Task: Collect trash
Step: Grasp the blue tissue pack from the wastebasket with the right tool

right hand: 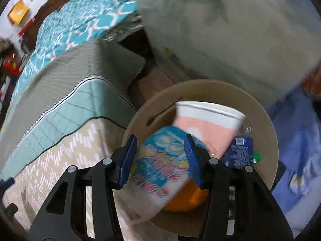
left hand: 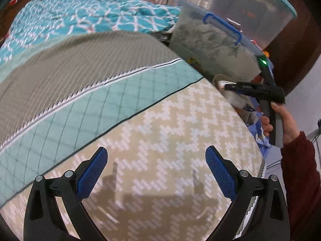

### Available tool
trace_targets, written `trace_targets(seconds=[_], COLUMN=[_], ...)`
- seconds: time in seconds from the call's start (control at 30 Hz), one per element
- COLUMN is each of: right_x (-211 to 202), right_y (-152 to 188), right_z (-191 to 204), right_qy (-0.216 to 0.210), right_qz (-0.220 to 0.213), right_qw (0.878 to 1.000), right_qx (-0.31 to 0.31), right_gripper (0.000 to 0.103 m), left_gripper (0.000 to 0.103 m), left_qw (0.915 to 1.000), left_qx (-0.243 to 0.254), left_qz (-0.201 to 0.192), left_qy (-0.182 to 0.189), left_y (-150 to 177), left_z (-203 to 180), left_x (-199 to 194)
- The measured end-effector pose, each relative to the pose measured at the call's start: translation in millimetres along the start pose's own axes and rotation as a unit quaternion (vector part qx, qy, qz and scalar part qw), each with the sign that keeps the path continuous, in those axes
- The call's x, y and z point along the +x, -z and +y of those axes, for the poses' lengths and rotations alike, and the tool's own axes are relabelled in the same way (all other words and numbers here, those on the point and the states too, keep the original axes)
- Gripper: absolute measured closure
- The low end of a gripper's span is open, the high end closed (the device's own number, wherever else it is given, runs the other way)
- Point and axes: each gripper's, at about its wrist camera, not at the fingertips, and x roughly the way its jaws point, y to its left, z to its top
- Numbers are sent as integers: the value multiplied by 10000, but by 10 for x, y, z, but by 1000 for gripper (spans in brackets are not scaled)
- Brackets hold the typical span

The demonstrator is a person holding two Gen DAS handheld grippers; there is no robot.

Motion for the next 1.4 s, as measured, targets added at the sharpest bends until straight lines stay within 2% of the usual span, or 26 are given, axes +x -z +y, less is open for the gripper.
trace_targets(seconds=[0.1, 0.13, 0.2, 0.23, 0.3, 0.33, 0.43, 0.57, 0.63, 0.73, 0.8, 0.83, 0.93, 1.03, 1.1, 1.27, 1.4], right_x=[-26, -27, -3, 19, -50, -148, -480, -799, -880, -857, -703, -602, -386, -337, -345, -575, -732], right_y=[49, 62, 93, 106, 90, 85, 76, 150, 227, 392, 439, 449, 408, 343, 329, 435, 470], right_z=[8, 53, 142, 189, 192, 204, 191, 231, 256, 283, 332, 330, 245, 155, 148, 284, 275], right_qy=[277, 487, 976, 1159, 1175, 1136, 699, 612, 549, 573, 778, 1053, 1495, 1561, 1449, 1301, 1279], right_qz=[-47, -79, -155, -185, -328, -578, -1089, -1389, -1386, -1132, -911, -761, -506, -533, -570, -819, -938], right_qw=[9995, 9981, 9924, 9888, 9881, 9876, 9893, 9860, 9862, 9886, 9883, 9865, 9840, 9847, 9866, 9859, 9855], right_qx=[-175, -355, -736, -917, -932, -919, -674, -689, -720, -817, -948, -999, -827, -560, -478, -666, -600], right_gripper=[43, 41, 32, 32, 32, 32, 31, 31, 32, 32, 33, 35, 38, 38, 38, 36, 35], left_gripper=[9, 9, 9, 9, 9, 9, 9, 9, 9, 9, 9, 9, 9, 9, 9, 9, 9], left_qw=[9998, 9998, 9999, 9999, 9999, 9998, 9995, 9989, 9986, 9984, 9984, 9985, 9990, 9987, 9982, 9967, 9967], left_qx=[-151, -166, -101, -51, 9, 18, 29, 8, 2, 31, 49, 47, -21, -72, -78, -152, -173], left_qz=[77, 72, -5, -54, -140, -187, -302, -460, -519, -563, -559, -536, -451, -494, -583, -781, -782], left_qy=[52, 92, 106, 88, 53, 39, -6, -77, -66, -49, -30, -31, -28, -44, -113, -177, -102], left_y=[14, 18, 39, 51, 76, 94, 139, 194, 229, 303, 357, 380, 429, 481, 506, 552, 571], left_z=[38, 27, -15, -36, -62, -58, -20, 67, 106, 139, 158, 167, 202, 236, 266, 368, 373], left_x=[27, 14, -47, -88, -169, -221, -351, -510, -570, -637, -658, -656, -636, -713, -793, -974, -1000])
